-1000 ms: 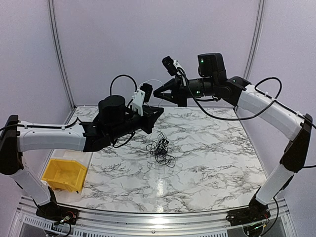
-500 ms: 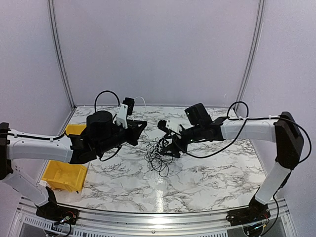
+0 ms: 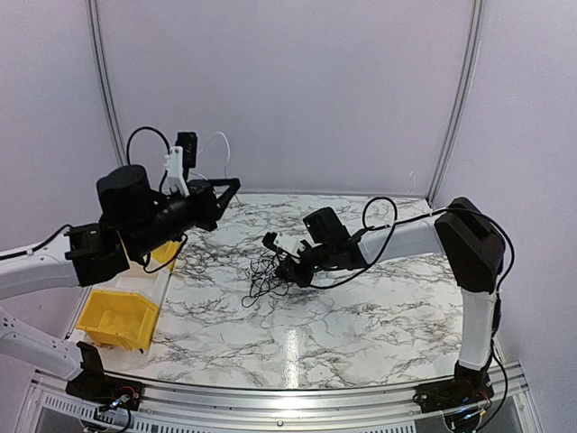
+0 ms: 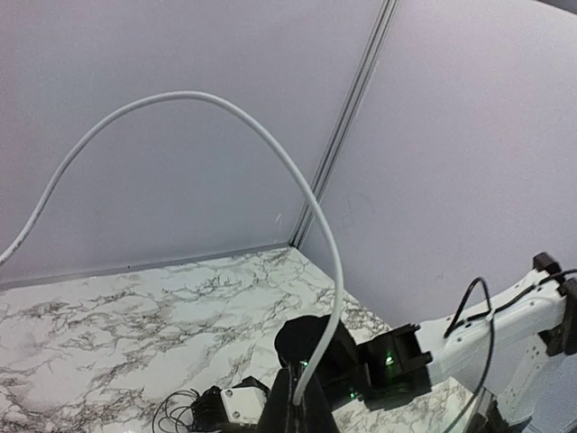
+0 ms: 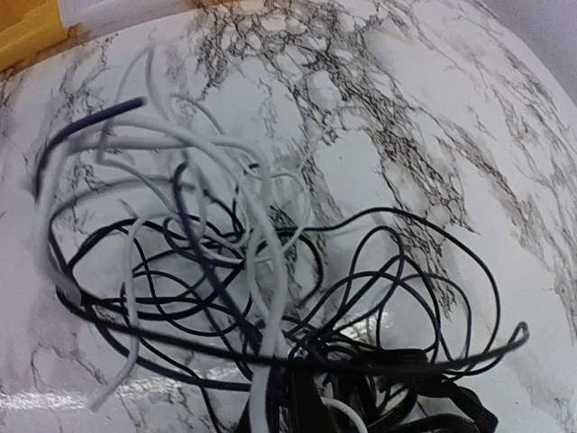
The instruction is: Untangle the cables
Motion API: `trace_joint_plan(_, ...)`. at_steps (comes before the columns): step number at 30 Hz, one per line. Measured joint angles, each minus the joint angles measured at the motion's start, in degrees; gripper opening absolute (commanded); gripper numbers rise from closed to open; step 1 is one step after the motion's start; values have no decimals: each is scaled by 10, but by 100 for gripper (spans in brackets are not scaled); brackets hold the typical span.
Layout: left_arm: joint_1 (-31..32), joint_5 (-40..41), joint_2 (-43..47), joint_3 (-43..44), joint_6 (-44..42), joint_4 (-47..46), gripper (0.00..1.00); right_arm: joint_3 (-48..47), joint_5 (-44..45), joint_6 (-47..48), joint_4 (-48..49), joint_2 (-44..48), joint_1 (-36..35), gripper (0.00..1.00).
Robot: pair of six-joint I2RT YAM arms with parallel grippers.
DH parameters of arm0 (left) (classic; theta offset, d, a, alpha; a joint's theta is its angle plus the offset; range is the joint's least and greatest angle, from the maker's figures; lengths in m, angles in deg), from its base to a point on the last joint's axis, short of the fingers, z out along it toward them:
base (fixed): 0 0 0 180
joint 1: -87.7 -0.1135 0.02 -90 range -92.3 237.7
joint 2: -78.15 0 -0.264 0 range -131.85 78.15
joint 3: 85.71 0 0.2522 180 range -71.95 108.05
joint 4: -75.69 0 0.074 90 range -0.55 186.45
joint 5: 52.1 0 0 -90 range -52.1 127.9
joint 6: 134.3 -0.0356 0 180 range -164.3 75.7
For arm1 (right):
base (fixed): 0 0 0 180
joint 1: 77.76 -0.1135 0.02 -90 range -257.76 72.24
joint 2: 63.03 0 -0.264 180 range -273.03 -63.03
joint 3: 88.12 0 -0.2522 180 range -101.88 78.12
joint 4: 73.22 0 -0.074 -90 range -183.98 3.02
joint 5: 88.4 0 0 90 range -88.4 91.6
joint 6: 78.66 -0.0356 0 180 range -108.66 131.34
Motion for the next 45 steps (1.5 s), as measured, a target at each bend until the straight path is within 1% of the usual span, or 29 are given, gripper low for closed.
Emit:
trace_joint_plan(5,0,33,75,127,-20,140,0,0,10,-30,-1,-11,41,0)
trace_joint_plan(9,0,79,122,205,-31,254,0,-1,17,-42,-4,-11,68,1)
trace_joint_plan(10,0,97,130,225,-32,290,0,-1,18,-43,-9,-11,73,5)
trace_joint_plan(11,0,109,135,235,-33,312,0,-1,19,-43,-15,-9,77,14)
trace_joint_plan(13,0,141,144,246,-30,365,0,-1,18,-38,-30,-4,81,35)
trace_joint_plan(14,0,157,147,243,-25,394,0,-1,17,-30,-43,3,81,43)
trace_joint_plan(16,-1,184,151,223,-12,437,0,-1,10,-10,-80,31,81,56)
trace_joint_plan(19,-10,220,157,163,11,500,0,-3,-3,23,-132,98,81,67)
trace_joint_plan(22,-33,240,161,111,26,540,0,-5,-14,49,-165,170,82,69)
trace_joint_plan(26,-86,247,170,67,32,568,0,10,-30,70,-182,259,86,69)
trace_joint_plan(29,-148,233,161,57,25,570,0,53,-51,80,-181,313,97,69)
trace_joint_plan(31,-199,209,143,53,19,565,0,93,-70,81,-177,340,114,69)
trace_joint_plan(34,-257,174,112,47,10,552,0,148,-91,81,-170,358,147,68)
trace_joint_plan(38,-316,122,64,44,-2,518,0,195,-111,80,-161,370,194,68)
trace_joint_plan(41,-352,84,22,43,-9,484,0,202,-121,80,-152,380,214,68)
trace_joint_plan(45,-385,48,-35,45,-16,445,0,202,-129,81,-135,390,217,67)
